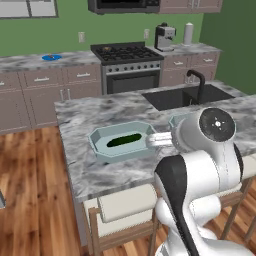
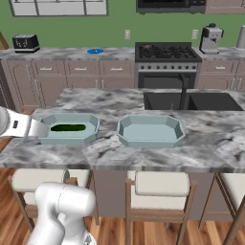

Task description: Place the cold items (mango and cucumber) from the fridge in one tupperware on the dining counter. Place the warm items (hot dog and kebab skewer) in the stove area in another tupperware.

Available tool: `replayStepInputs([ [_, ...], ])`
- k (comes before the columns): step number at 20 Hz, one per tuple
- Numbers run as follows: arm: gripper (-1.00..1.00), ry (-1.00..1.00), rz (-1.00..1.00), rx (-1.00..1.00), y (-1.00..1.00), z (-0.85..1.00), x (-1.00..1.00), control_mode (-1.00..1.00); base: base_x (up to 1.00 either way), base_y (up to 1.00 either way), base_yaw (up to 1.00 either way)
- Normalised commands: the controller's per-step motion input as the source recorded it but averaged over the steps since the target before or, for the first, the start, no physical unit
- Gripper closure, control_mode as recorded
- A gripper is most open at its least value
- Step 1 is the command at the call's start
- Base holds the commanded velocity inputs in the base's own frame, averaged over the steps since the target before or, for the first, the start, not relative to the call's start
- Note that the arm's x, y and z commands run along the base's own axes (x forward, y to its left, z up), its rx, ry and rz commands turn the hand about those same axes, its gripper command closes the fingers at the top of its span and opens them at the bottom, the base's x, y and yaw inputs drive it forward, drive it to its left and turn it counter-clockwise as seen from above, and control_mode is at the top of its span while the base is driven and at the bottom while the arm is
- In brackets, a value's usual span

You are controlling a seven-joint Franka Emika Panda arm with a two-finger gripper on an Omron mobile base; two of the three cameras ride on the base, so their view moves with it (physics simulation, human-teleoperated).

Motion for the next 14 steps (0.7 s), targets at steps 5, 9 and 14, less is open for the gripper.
replayStepInputs([
  [5,-1.00,-0.02,0.00,0.02,-0.11,0.00,-0.32,-1.00,0.00,0.00,0.00],
  [9,-1.00,-0.19,0.00,0.00,0.00,0.00,-0.41,-1.00,0.00,0.00,0.00],
  [14,-1.00,0.00,0.07,0.00,0.02,0.00,-0.36,1.00,-0.12,0.04,0.10],
])
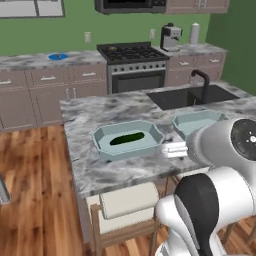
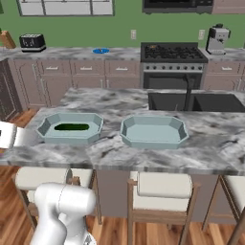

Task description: Place the cold items (mango and cucumber) from the fridge in one tupperware on the dining counter. Place the warm items (hot dog and kebab skewer) in the stove area in another tupperware.

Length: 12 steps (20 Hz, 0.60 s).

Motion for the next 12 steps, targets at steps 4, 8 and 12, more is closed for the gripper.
replayStepInputs([
  [4,-1.00,0.00,0.00,0.00,0.00,0.00,0.00,1.00,-0.51,0.45,0.95],
  [8,-1.00,0.00,0.00,0.00,0.00,0.00,0.00,1.00,-0.26,0.44,1.00],
  [12,-1.00,0.00,0.00,0.00,0.00,0.00,0.00,1.00,-0.20,0.42,1.00],
])
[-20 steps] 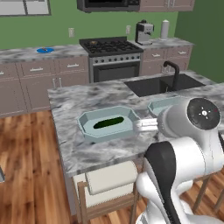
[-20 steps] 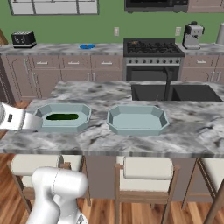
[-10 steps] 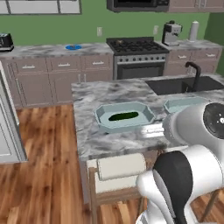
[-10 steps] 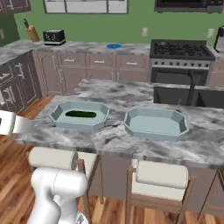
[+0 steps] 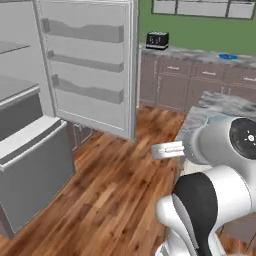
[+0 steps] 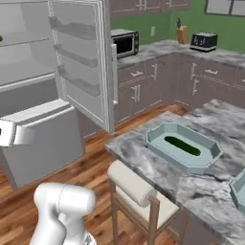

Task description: Place the cold items (mango and cucumber) from the fridge in one tupperware on the dining counter. Place the warm items (hot dog and kebab skewer) in the stove area in another tupperware.

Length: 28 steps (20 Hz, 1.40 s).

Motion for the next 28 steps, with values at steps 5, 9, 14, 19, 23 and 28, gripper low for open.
replayStepInputs([
  [5,-1.00,0.00,0.00,0.00,0.00,0.00,0.00,1.00,0.13,0.35,1.00],
  [9,-1.00,0.00,0.00,0.00,0.00,0.00,0.00,1.00,0.88,0.25,0.98],
  [14,-1.00,0.00,0.00,0.00,0.00,0.00,0.00,1.00,1.00,0.02,0.52],
  [19,-1.00,0.00,0.00,0.00,0.00,0.00,0.00,1.00,0.88,-0.14,-0.05],
  [23,-1.00,0.00,0.00,0.00,0.00,0.00,0.00,1.00,0.76,-0.26,-0.59],
  [28,-1.00,0.00,0.00,0.00,0.00,0.00,0.00,1.00,0.68,-0.38,-0.39],
])
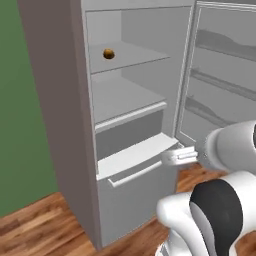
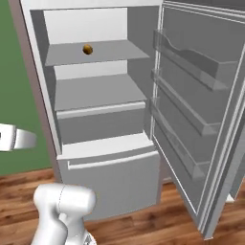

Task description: Place the cold items (mango and cucumber) from the fridge in one tupperware on the dining counter. Place the warm items (hot dog and kebab skewer) in the stove area in another tupperware.

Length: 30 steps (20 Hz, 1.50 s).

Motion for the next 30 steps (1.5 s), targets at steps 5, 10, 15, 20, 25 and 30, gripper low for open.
replayStepInputs([
  [5,-1.00,0.00,0.00,0.00,0.00,0.00,0.00,1.00,0.69,-0.37,0.11],
  [10,-1.00,0.00,0.00,0.00,0.00,0.00,0.00,1.00,0.74,-0.43,0.52],
  [15,-1.00,0.00,0.00,0.00,0.00,0.00,0.00,1.00,0.75,-0.41,0.49],
  [20,-1.00,0.00,0.00,0.00,0.00,0.00,0.00,1.00,0.59,-0.42,0.12],
  [25,-1.00,0.00,0.05,0.01,-0.08,0.02,0.48,-1.00,0.29,-0.10,0.03],
  [30,-1.00,0.00,0.04,0.00,0.00,0.36,0.53,-1.00,0.00,0.00,0.00],
])
